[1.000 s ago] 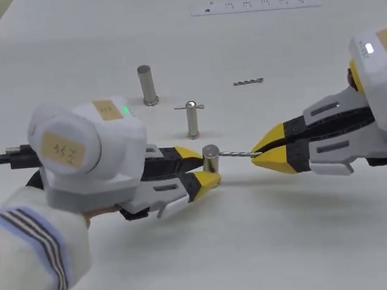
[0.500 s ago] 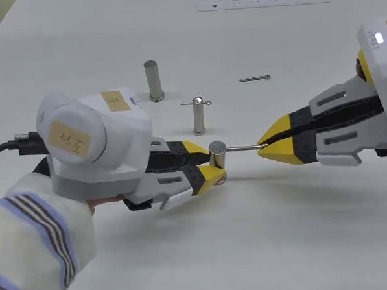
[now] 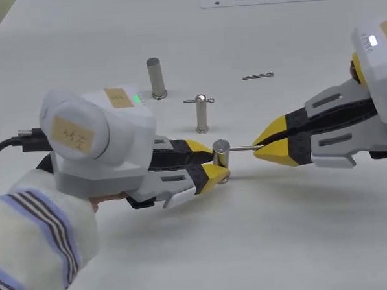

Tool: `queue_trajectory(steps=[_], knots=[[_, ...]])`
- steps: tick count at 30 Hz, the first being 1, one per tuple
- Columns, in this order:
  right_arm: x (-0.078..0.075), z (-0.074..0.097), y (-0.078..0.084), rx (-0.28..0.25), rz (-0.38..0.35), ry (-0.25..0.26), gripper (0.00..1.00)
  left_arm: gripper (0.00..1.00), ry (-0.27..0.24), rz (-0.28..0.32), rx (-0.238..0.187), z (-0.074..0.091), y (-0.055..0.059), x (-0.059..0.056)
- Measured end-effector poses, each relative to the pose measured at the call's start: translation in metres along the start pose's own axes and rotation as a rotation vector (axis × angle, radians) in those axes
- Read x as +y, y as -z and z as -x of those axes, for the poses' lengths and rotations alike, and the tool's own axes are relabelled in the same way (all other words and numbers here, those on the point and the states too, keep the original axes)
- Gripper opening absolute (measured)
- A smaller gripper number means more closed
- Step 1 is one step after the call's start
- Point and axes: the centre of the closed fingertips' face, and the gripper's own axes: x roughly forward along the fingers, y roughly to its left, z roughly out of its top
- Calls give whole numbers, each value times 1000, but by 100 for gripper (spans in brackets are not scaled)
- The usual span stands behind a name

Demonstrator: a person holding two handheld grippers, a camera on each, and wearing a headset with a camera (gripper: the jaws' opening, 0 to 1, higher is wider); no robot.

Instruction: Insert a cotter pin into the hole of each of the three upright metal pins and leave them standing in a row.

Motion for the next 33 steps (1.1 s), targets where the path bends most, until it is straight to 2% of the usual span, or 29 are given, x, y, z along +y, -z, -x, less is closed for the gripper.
queue_trajectory(steps=[3, 14, 15, 16, 18, 26, 29, 33], knots=[[1, -4, -3, -9, -20, -3, 4, 11, 4, 3, 2, 0, 0, -1], [8, -14, -14, -29, -24, -23, 5, 11, 13, 16, -5, -2, 1, -5], [8, -14, -13, -23, -35, -25, 6, 11, 13, 16, -6, -2, 1, -5], [8, -12, -8, 5, -55, -25, 9, 11, 13, 19, -7, -2, 1, -4], [5, -11, -2, 35, -43, -4, 18, 11, 14, 22, -9, -2, 1, -4], [5, -1, 3, 39, -99, -8, 12, 12, 18, 52, -27, -2, 1, -3], [7, 0, -1, 22, -114, -14, 7, 12, 19, 64, -33, -2, 1, -2], [8, -1, -8, 5, -120, -16, 6, 12, 18, 73, -23, -3, 5, -1]])
